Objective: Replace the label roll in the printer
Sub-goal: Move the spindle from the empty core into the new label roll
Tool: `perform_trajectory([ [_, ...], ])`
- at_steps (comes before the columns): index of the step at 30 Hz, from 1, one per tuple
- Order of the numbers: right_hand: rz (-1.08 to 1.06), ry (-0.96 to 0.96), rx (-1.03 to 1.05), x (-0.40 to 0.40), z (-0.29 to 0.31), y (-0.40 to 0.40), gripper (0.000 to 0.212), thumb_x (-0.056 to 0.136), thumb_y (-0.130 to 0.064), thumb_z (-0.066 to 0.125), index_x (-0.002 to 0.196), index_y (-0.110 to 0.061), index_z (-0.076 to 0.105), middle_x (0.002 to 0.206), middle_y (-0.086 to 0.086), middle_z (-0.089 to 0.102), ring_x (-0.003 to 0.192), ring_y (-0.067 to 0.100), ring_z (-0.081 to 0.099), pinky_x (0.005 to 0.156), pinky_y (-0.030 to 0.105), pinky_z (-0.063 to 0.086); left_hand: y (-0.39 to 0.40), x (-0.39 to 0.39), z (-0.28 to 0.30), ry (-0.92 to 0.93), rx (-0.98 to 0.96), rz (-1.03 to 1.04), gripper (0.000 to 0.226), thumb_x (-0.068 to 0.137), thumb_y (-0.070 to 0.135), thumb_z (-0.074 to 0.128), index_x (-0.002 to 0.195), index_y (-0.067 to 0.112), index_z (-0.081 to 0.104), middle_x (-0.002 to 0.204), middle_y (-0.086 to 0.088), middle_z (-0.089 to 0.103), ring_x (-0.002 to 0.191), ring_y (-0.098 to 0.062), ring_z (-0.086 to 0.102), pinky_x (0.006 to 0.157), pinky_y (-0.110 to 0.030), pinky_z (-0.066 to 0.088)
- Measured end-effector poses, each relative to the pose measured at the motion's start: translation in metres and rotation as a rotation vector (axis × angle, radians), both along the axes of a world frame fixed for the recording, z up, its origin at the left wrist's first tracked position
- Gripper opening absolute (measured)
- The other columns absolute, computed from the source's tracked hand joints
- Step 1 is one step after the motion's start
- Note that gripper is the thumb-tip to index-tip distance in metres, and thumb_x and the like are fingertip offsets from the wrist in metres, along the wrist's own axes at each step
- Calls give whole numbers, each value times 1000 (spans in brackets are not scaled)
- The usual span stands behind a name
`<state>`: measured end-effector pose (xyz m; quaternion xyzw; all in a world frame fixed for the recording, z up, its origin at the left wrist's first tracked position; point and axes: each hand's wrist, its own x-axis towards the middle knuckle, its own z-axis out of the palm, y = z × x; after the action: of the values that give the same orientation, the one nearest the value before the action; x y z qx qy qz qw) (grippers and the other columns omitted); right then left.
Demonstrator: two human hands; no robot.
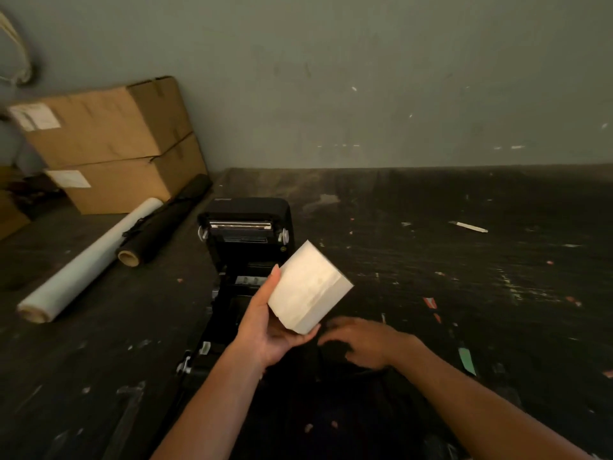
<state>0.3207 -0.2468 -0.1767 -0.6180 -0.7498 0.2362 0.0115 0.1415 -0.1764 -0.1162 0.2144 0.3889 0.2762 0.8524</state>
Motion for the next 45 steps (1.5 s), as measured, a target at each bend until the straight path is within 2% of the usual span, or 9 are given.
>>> perform_trajectory([
  [2, 169, -131, -44, -17, -2, 12, 59, 82, -3, 51, 130, -37, 46, 154, 0, 27, 139, 23, 26, 108, 48, 33, 0, -10, -2, 9, 1, 0, 54, 64, 46, 75, 111, 20, 65, 111, -20, 68, 105, -43, 61, 88, -57, 48],
  [6, 346, -355, -196, -43, -22, 28, 52, 80, -2, 57, 126, -27, 54, 140, 8, 44, 132, 30, 33, 111, 54, 23, -1, -29, -4, 29, -16, 7, 56, 61, 44, 76, 111, 21, 65, 111, -21, 68, 103, -44, 61, 94, -59, 45],
  [12, 163, -309, -219, -43, -40, 36, 36, 79, -6, 62, 113, -16, 57, 118, 13, 55, 113, 29, 49, 110, 54, 20, 0, -45, -5, 7, -18, 57, 69, 57, 43, 80, 121, 24, 62, 123, -20, 63, 109, -45, 59, 85, -58, 49],
  [18, -211, -79, -195, -14, -14, 42, 39, 78, -35, 69, 112, -20, 58, 116, 6, 59, 101, 20, 57, 88, 36, 49, -1, -46, -5, 17, -5, 64, 66, 57, 42, 79, 118, 22, 62, 122, -21, 63, 110, -45, 58, 91, -60, 46],
  [25, -836, 361, 128, 48, 56, 9, 20, 82, -36, 67, 94, -22, 58, 85, 2, 64, 71, 11, 65, 63, 25, 53, 1, -30, 2, -24, 24, 7, 53, 65, 41, 74, 113, 23, 63, 118, -21, 64, 109, -45, 58, 96, -61, 43],
  [30, -1170, 574, 657, 75, 115, -36, 27, 80, -38, 69, 95, -17, 63, 82, 1, 65, 68, 13, 67, 60, 26, 55, 0, -8, 7, -42, 61, -71, 52, 67, 41, 71, 114, 22, 63, 120, -22, 63, 112, -45, 57, 95, -59, 44],
  [34, -1211, 766, 803, 69, 134, -58, 31, 79, -43, 68, 98, -19, 64, 84, 1, 68, 67, 12, 69, 71, 35, 58, -8, 12, 10, -53, 80, -134, 51, 69, 39, 69, 117, 23, 61, 117, -22, 64, 109, -45, 58, 96, -60, 43],
  [38, -1228, 752, 781, 61, 130, -73, 30, 81, -41, 66, 102, -20, 62, 86, -2, 68, 70, 10, 68, 62, 23, 51, -18, 29, 11, -57, 89, -222, 55, 69, 37, 70, 121, 24, 58, 119, -23, 64, 109, -45, 59, 92, -60, 46],
  [45, -1257, 646, 837, 53, 128, -97, 23, 82, -37, 66, 100, -23, 60, 86, -4, 65, 74, 9, 66, 64, 24, 52, -27, 41, 9, -71, 78, -285, 56, 69, 35, 71, 122, 24, 57, 120, -24, 62, 109, -45, 58, 80, -57, 50],
])
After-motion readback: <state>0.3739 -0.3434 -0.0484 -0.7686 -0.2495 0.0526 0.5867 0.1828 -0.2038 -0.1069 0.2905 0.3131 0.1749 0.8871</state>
